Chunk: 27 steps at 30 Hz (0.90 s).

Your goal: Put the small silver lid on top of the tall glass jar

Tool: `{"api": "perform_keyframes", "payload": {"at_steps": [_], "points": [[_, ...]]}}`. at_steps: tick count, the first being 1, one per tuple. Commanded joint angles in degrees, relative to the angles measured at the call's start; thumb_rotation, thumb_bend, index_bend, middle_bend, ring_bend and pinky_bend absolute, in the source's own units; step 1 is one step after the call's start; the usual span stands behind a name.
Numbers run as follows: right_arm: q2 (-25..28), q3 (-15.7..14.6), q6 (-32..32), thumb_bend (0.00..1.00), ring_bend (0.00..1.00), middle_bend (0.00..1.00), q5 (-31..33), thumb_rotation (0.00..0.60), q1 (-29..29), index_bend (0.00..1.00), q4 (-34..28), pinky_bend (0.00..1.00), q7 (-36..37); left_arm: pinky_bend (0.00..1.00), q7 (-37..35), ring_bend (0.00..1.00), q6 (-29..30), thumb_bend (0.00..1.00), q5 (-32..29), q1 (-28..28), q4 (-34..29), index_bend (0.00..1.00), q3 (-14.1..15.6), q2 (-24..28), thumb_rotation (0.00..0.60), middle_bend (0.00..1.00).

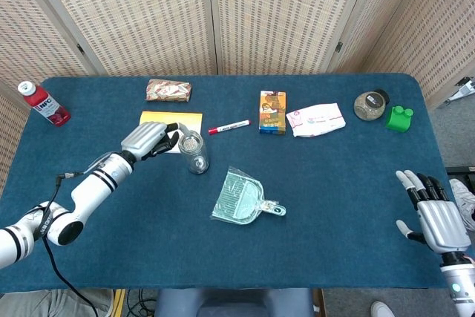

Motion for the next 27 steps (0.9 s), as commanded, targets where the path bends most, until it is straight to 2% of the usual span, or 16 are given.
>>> {"api": "perform_keyframes", "payload": {"at_steps": [1, 27], "points": [[0.0, -0.01, -0.01, 0.23, 0.0, 0.04, 0.02, 0.6, 0.0, 0.0, -0.02, 0.07, -0.02, 1.0, -0.12, 0.92, 0.11, 0.63, 0.11, -0.03, 0.18, 0.32, 0.03, -0.17, 0.0, 0.94], [0.19, -0.09, 0.22, 0.23, 0.0, 0.04, 0.33, 0.6, -0.32, 0.0, -0.28, 0.07, -0.26, 1.0, 2.37, 0.92, 4.28, 0.63, 5.32, -0.47, 2.01, 0.34, 1.7, -2.01, 0.0, 0.94]]}}
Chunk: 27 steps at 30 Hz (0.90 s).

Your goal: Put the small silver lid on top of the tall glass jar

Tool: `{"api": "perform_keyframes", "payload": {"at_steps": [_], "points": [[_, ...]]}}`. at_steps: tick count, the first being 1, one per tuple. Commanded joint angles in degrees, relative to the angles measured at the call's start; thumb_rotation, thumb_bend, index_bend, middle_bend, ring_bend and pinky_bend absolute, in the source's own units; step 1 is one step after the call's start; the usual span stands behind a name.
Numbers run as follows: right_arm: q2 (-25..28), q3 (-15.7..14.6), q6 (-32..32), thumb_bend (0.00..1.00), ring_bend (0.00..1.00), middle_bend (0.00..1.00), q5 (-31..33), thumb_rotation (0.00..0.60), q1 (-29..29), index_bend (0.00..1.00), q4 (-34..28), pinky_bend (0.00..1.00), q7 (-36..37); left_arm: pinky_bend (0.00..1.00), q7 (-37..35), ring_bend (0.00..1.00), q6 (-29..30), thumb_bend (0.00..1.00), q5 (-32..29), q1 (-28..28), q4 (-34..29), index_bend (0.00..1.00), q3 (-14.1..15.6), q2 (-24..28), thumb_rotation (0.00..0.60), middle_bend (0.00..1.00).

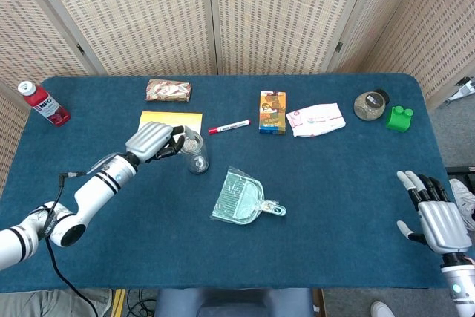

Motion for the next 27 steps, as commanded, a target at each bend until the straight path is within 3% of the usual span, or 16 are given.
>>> {"api": "perform_keyframes", "payload": {"at_steps": [1, 27], "points": [[0.01, -0.01, 0.01, 0.23, 0.0, 0.04, 0.02, 0.6, -0.02, 0.0, -0.01, 0.07, 0.02, 1.0, 0.39, 0.92, 0.31, 0.63, 0.06, -0.08, 0.47, 0.34, 0.14, -0.37, 0.0, 0.94], [-0.07, 0.06, -0.37, 0.23, 0.0, 0.04, 0.29, 0.6, 0.12, 0.0, 0.06, 0.07, -0.14, 1.0, 3.63, 0.92, 0.12, 0.63, -0.84, -0.58, 2.0, 0.35, 1.42, -1.23, 0.0, 0.94]]}}
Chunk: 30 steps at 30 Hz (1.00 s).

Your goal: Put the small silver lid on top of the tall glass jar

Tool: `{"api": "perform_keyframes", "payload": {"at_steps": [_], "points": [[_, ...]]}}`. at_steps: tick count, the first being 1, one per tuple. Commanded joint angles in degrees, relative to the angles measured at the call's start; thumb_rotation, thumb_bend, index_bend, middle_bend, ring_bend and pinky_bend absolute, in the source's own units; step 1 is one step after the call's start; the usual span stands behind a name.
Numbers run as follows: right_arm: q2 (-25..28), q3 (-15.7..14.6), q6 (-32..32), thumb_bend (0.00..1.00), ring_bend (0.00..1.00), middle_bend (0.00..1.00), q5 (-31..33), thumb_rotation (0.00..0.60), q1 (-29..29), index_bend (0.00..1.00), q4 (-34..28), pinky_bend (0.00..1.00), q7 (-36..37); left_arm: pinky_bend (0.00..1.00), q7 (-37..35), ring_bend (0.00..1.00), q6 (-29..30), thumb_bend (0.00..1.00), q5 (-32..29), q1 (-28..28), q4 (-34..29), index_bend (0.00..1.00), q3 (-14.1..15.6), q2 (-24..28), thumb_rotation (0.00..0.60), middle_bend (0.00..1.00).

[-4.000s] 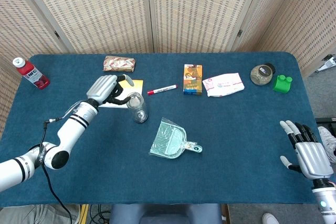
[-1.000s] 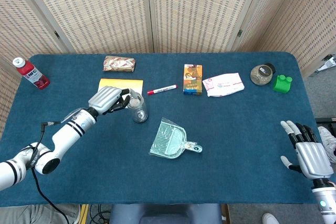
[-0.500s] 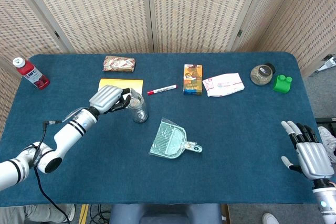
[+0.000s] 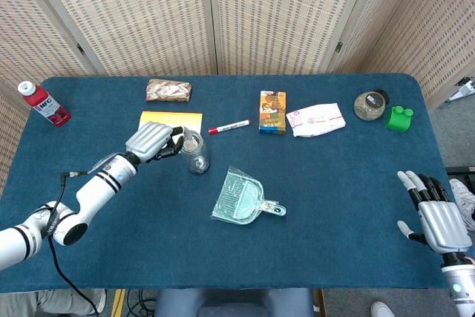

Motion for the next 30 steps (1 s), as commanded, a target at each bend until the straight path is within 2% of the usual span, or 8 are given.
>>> {"api": "perform_keyframes", "payload": {"at_steps": [1, 21, 30], "points": [[0.03, 0.0, 0.03, 0.23, 0.0, 0.04, -0.01, 0.6, -0.01, 0.0, -0.03, 0.07, 0.0, 1.0, 0.19, 0.92, 0.02, 0.63, 0.08, 0.01, -0.04, 0.35, 0.14, 0.02, 0.0, 0.94], [0.04, -0.05, 0.04, 0.23, 0.0, 0.04, -0.09, 0.6, -0.03, 0.0, -0.09, 0.07, -0.04, 1.0, 2.47, 0.92, 0.08, 0.63, 0.44, 0.13, -0.73, 0.35, 1.26, 0.39, 0.0, 0.94], [0.12, -0.06, 0.1, 0.23, 0.0, 0.04, -0.04, 0.6, -0.1, 0.0, -0.12, 0.07, -0.02, 1.0, 2.58, 0.92, 0.64, 0.63, -0.36, 0.12, -0.62, 0.35, 0.55, 0.39, 0.0, 0.94]]}}
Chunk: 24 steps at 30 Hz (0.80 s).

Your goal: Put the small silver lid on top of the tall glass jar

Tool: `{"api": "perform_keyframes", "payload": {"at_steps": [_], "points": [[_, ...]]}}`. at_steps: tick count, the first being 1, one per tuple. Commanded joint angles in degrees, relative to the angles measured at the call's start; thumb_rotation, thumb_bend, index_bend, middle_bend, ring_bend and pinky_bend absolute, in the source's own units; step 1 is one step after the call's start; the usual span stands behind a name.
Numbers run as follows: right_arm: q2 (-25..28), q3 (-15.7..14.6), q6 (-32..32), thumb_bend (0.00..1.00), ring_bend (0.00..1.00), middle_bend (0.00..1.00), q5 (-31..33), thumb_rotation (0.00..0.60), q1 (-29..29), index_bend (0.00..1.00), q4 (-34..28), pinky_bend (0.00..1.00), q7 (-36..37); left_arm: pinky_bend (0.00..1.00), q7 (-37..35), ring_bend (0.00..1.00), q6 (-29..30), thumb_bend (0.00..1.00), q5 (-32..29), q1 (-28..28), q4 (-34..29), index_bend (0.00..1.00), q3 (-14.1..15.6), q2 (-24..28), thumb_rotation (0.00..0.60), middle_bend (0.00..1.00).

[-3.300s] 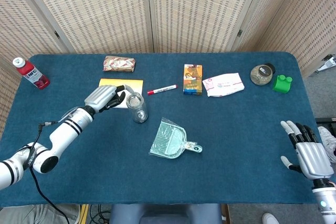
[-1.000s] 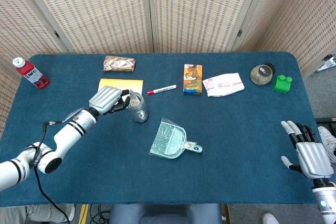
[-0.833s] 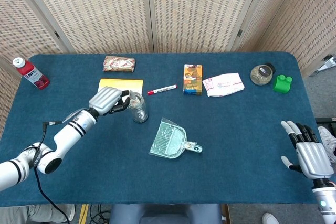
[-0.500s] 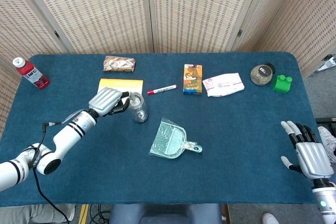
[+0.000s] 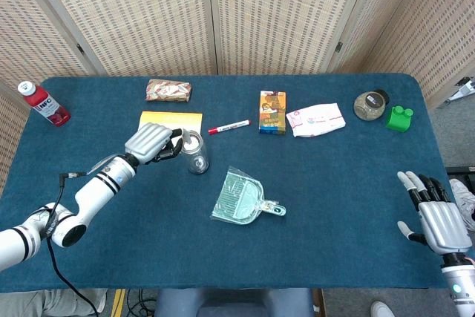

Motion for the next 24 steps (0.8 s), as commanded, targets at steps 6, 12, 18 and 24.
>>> {"api": "perform_keyframes", "payload": {"at_steps": [6, 12, 18, 24], "points": [[-0.02, -0.03, -0.04, 0.23, 0.0, 0.04, -0.08, 0.6, 0.02, 0.0, 0.03, 0.07, 0.09, 1.0, 1.52, 0.92, 0.08, 0.63, -0.18, -0.06, 0.57, 0.35, 0.24, -0.23, 0.0, 0.94], [0.05, -0.04, 0.02, 0.23, 0.0, 0.04, -0.08, 0.6, -0.04, 0.0, -0.01, 0.07, 0.11, 1.0, 2.72, 0.92, 0.4, 0.63, -0.39, 0.01, 0.87, 0.36, 0.39, -0.62, 0.0, 0.94], [0.04, -0.03, 0.04, 0.23, 0.0, 0.04, -0.06, 0.6, -0.04, 0.0, -0.03, 0.07, 0.12, 1.0, 4.11, 0.92, 0.43, 0.63, -0.32, -0.09, 1.33, 0.36, 0.75, -1.18, 0.0, 0.94], [0.12, 0.01, 0.07, 0.23, 0.0, 0.04, -0.08, 0.6, -0.03, 0.0, -0.06, 0.07, 0.19, 1.0, 4.62, 0.92, 0.33, 0.63, -0.99, -0.07, 1.0, 0.36, 0.57, -1.04, 0.0, 0.94]]}}
